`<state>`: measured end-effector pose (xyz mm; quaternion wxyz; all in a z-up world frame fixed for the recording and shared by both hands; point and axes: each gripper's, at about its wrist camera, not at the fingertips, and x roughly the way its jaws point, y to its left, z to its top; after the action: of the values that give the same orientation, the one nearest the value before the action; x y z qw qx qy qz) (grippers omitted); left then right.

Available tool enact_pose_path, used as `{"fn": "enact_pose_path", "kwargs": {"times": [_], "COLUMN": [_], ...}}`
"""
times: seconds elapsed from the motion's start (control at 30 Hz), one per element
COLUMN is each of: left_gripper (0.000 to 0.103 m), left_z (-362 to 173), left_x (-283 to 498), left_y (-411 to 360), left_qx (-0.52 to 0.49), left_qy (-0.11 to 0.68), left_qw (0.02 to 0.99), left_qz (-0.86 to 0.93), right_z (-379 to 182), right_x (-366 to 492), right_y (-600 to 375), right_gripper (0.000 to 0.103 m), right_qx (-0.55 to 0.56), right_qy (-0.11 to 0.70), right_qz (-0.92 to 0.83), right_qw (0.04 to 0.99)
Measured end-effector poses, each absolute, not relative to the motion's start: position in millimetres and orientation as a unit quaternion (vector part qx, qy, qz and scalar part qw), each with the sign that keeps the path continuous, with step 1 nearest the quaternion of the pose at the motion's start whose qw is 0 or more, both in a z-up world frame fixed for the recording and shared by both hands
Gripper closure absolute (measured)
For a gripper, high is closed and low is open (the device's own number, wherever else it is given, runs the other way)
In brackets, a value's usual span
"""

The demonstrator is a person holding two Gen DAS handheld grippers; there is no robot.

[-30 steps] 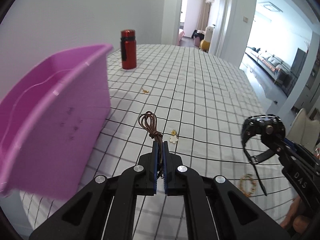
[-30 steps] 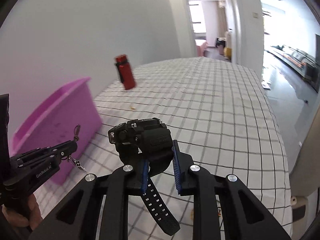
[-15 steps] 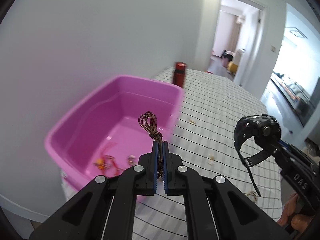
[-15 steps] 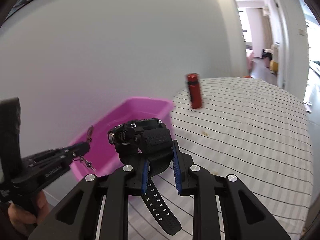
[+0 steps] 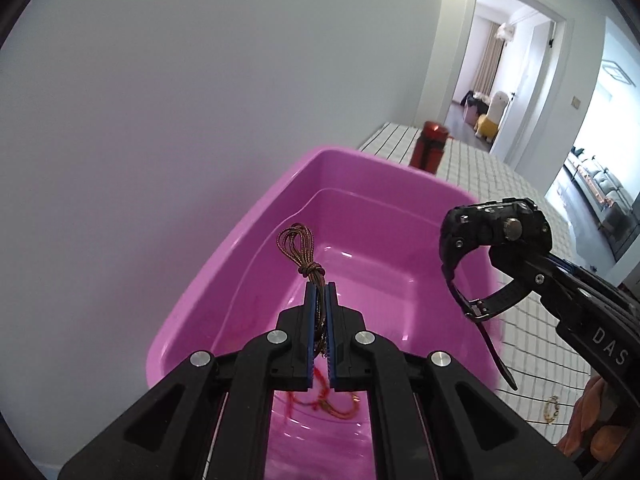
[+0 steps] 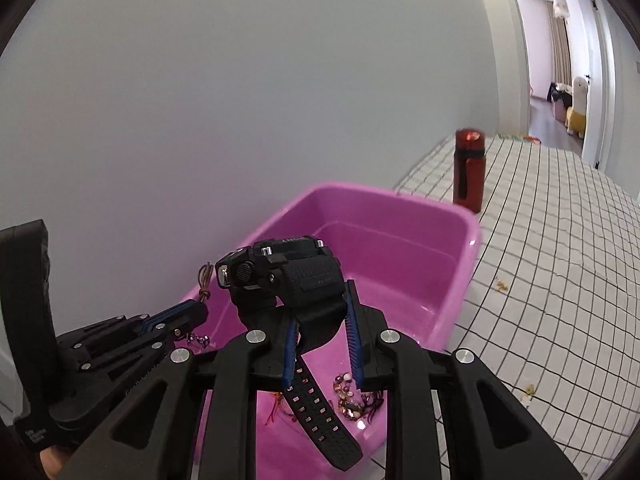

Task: Organize jewelry
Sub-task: 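Carry the brown necklace and black watch over the pink tub, then open both tools to drop necklace and watch into the tub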

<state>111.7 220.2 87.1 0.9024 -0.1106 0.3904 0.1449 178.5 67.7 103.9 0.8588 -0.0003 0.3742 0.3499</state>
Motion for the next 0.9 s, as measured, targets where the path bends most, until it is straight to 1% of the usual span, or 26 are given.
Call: {"fn": "enact_pose_path", "kwargs": {"times": [0.27, 0.43, 0.57, 0.63, 0.67, 0.7, 0.73, 0.77, 0.8, 0.83, 0.87, 0.9], "left_gripper": [0.098, 0.098, 0.097, 0.095, 0.095, 0.090, 0.086, 0.073, 0.061, 0.059, 0.053, 0.043], "left_z": [49, 32, 23, 20, 17, 16, 14, 13, 14, 15, 18, 21], "left_x": [158, 180, 194, 198, 198, 199, 200, 199, 198, 196, 193, 191], "left_y": [250, 254, 251, 251, 253, 255, 256, 257, 258, 258, 257, 254], "left_qx": [-0.123, -0.113, -0.116, -0.116, -0.118, -0.121, -0.122, -0.122, -0.122, -0.123, -0.119, -0.112], "left_qy": [0.463, 0.498, 0.524, 0.534, 0.537, 0.541, 0.543, 0.544, 0.543, 0.538, 0.535, 0.530], "left_qw": [0.870, 0.852, 0.837, 0.830, 0.828, 0.825, 0.823, 0.822, 0.823, 0.826, 0.829, 0.833], "left_qz": [0.117, 0.116, 0.107, 0.110, 0.110, 0.112, 0.113, 0.114, 0.116, 0.112, 0.111, 0.112], "right_z": [65, 44, 34, 32, 32, 34, 35, 38, 41, 43, 44, 45], "right_x": [224, 244, 253, 254, 255, 253, 253, 253, 253, 252, 252, 252], "right_y": [117, 131, 138, 141, 141, 141, 140, 140, 139, 137, 135, 134], "right_gripper": [0.082, 0.082, 0.082, 0.080, 0.074, 0.063, 0.057, 0.053, 0.053, 0.053, 0.053, 0.053], "right_qx": [-0.053, -0.070, -0.080, -0.079, -0.081, -0.083, -0.084, -0.085, -0.086, -0.085, -0.083, -0.082], "right_qy": [0.461, 0.498, 0.513, 0.515, 0.514, 0.510, 0.504, 0.500, 0.496, 0.495, 0.494, 0.493], "right_qz": [0.292, 0.268, 0.254, 0.253, 0.248, 0.244, 0.241, 0.239, 0.236, 0.235, 0.235, 0.234], "right_qw": [0.837, 0.821, 0.816, 0.815, 0.817, 0.821, 0.825, 0.828, 0.831, 0.832, 0.833, 0.834]}}
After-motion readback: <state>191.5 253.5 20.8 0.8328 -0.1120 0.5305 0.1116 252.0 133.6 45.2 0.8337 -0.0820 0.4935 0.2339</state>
